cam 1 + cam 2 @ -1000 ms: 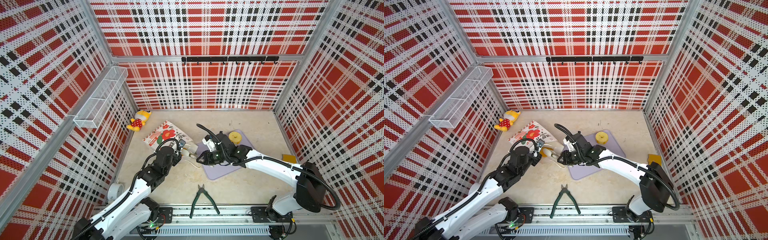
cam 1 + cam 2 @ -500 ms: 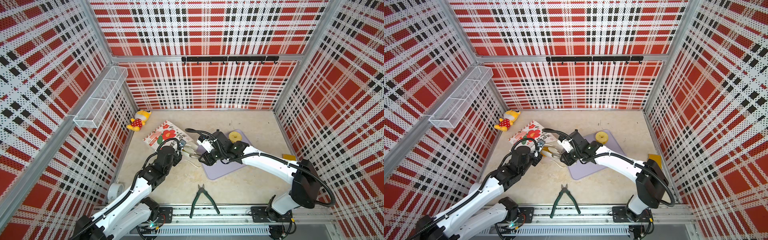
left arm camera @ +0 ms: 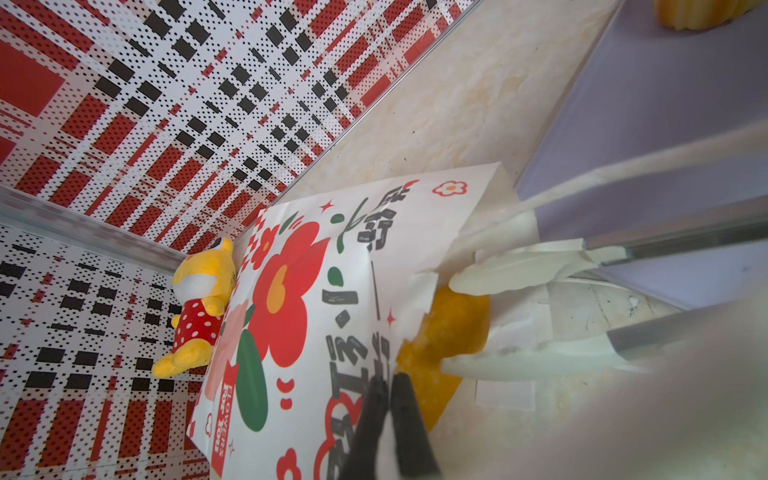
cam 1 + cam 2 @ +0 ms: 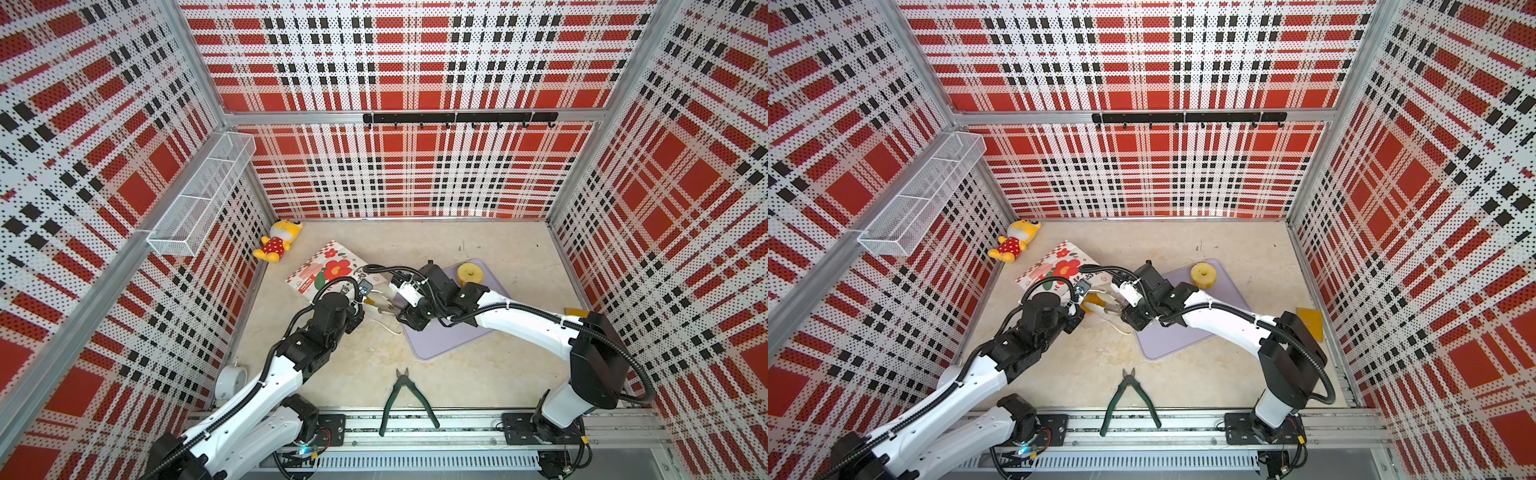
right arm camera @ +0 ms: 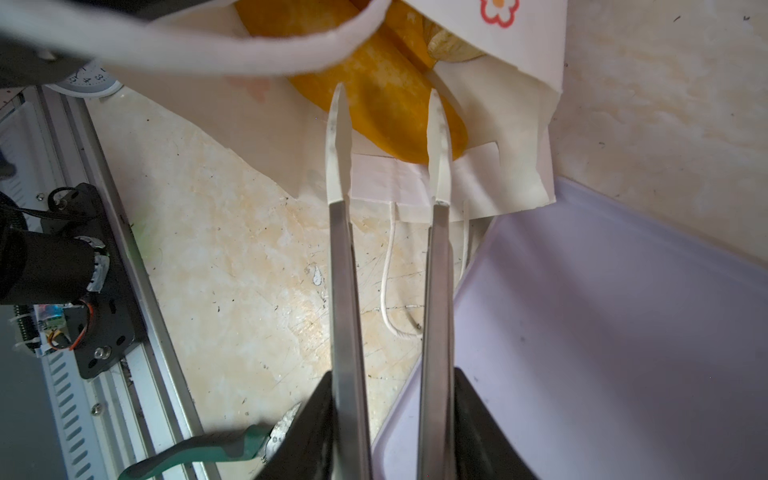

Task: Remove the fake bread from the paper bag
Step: 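Move the tongs toward the bag opening held by the left gripper, then insert the open tongs into the bag opening around the yellow baguette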

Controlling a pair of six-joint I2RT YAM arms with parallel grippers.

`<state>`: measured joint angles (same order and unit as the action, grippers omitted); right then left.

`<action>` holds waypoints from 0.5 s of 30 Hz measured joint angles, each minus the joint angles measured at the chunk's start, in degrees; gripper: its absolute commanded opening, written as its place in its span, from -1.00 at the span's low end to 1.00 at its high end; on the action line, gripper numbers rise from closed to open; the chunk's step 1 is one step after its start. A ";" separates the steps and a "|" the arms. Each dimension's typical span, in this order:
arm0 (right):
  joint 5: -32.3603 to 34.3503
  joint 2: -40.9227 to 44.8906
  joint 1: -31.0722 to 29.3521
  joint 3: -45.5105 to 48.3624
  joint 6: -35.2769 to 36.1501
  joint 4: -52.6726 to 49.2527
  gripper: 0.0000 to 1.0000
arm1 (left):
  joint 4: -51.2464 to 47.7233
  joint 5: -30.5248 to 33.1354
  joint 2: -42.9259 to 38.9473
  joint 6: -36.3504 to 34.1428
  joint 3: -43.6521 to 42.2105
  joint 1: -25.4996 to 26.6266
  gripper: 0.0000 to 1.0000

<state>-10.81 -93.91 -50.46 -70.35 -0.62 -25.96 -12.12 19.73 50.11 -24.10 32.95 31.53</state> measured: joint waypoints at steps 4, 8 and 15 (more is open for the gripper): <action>0.02 -0.98 -0.02 -0.28 2.82 0.94 -0.09 | -0.02 -0.13 0.00 0.00 0.00 0.00 -1.00; 0.66 -1.95 -0.07 -0.28 5.75 1.53 -0.05 | -0.33 -0.33 0.00 -0.31 0.00 0.00 -1.00; 2.19 -5.66 -0.07 -1.20 9.84 2.32 -0.01 | -0.55 -1.11 0.00 -0.94 0.00 0.00 -1.00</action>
<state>-8.62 -99.57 -50.52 -71.55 9.21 -23.64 -12.67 18.61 50.11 -25.04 32.95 31.53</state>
